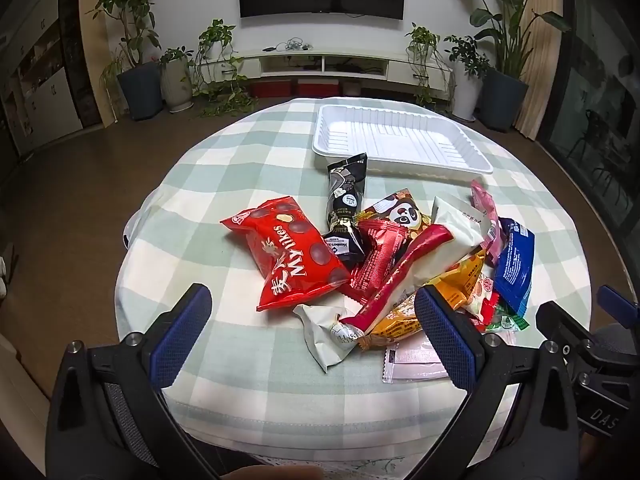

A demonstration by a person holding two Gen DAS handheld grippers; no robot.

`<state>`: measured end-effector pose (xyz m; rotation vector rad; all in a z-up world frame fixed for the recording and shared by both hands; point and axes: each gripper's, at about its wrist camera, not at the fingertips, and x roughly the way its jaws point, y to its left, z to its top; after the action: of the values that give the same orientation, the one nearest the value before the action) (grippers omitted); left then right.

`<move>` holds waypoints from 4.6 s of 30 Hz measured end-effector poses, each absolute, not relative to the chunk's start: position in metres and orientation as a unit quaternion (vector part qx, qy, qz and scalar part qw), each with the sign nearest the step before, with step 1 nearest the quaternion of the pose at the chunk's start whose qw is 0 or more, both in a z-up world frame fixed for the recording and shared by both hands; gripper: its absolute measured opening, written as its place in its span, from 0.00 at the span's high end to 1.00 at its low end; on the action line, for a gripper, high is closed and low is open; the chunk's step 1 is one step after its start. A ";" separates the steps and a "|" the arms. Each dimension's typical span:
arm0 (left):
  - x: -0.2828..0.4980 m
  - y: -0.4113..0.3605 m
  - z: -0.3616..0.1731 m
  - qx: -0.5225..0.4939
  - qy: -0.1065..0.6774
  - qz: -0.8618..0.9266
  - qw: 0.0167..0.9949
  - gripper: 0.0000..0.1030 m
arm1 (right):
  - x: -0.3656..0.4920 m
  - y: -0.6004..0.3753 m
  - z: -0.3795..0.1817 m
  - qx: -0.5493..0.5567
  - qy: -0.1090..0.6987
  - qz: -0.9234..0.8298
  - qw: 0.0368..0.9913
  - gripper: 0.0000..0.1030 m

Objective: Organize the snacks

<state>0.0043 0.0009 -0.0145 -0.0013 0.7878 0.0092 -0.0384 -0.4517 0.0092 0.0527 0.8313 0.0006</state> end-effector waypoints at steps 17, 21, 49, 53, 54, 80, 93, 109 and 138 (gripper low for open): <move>0.005 0.003 -0.015 -0.001 0.385 0.004 0.923 0.00 | -0.040 -0.450 0.008 0.025 0.404 0.000 0.915 0.00; 0.005 0.003 -0.015 -0.002 0.386 0.004 0.923 0.00 | -0.040 -0.450 0.008 0.024 0.405 0.000 0.914 0.00; 0.005 0.005 -0.017 -0.003 0.388 0.004 0.922 0.00 | -0.040 -0.449 0.007 0.023 0.406 0.001 0.914 0.00; 0.005 0.005 -0.017 -0.002 0.388 0.004 0.922 0.00 | -0.040 -0.449 0.007 0.023 0.406 0.001 0.913 0.00; 0.005 0.005 -0.017 -0.003 0.388 0.004 0.922 0.00 | -0.040 -0.449 0.007 0.022 0.406 0.001 0.913 0.00; 0.026 0.076 -0.066 -0.143 0.505 -0.112 0.844 0.01 | -0.036 -0.468 0.006 0.087 0.370 0.045 0.924 0.00; 0.101 0.069 -0.027 -0.074 0.503 0.023 0.861 0.01 | -0.028 -0.487 0.000 0.071 0.373 0.029 0.925 0.01; 0.144 0.049 -0.077 -0.063 0.543 0.028 0.837 0.01 | -0.021 -0.495 -0.010 0.078 0.383 0.029 0.920 0.01; 0.148 0.073 -0.087 -0.050 0.525 -0.054 0.848 0.63 | -0.010 -0.509 -0.021 0.103 0.422 0.012 0.901 0.11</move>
<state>0.1478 0.0728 -0.0872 -0.1059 1.1072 -0.1135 -0.0096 -0.5093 -0.0213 0.2131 0.8725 0.0248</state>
